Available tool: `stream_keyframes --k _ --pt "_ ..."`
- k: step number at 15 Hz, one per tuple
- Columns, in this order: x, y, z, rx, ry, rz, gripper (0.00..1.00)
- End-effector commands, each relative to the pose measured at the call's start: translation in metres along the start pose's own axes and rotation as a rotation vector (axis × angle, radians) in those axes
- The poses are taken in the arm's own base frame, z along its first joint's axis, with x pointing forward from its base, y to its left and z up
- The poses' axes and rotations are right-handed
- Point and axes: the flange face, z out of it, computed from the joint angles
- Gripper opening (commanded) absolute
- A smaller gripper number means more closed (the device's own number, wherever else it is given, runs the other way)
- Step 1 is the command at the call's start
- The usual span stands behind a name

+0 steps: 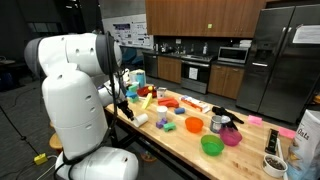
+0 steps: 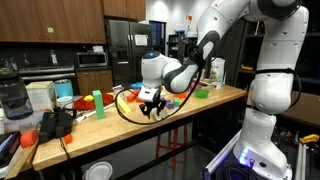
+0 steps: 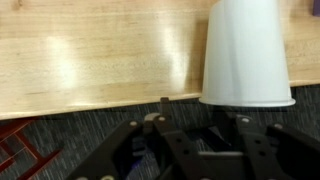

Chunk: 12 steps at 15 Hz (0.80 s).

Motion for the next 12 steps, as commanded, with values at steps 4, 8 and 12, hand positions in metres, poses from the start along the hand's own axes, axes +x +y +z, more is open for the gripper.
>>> stream_keyframes --k 4,8,12 --pt "-0.007 -0.022 -0.015 0.032 -0.016 -0.026 0.98" --pt "0.002 -0.04 -0.04 0.115 0.033 -0.002 1.0" --pt "0.025 -0.06 -0.088 0.208 0.067 0.038 1.0"
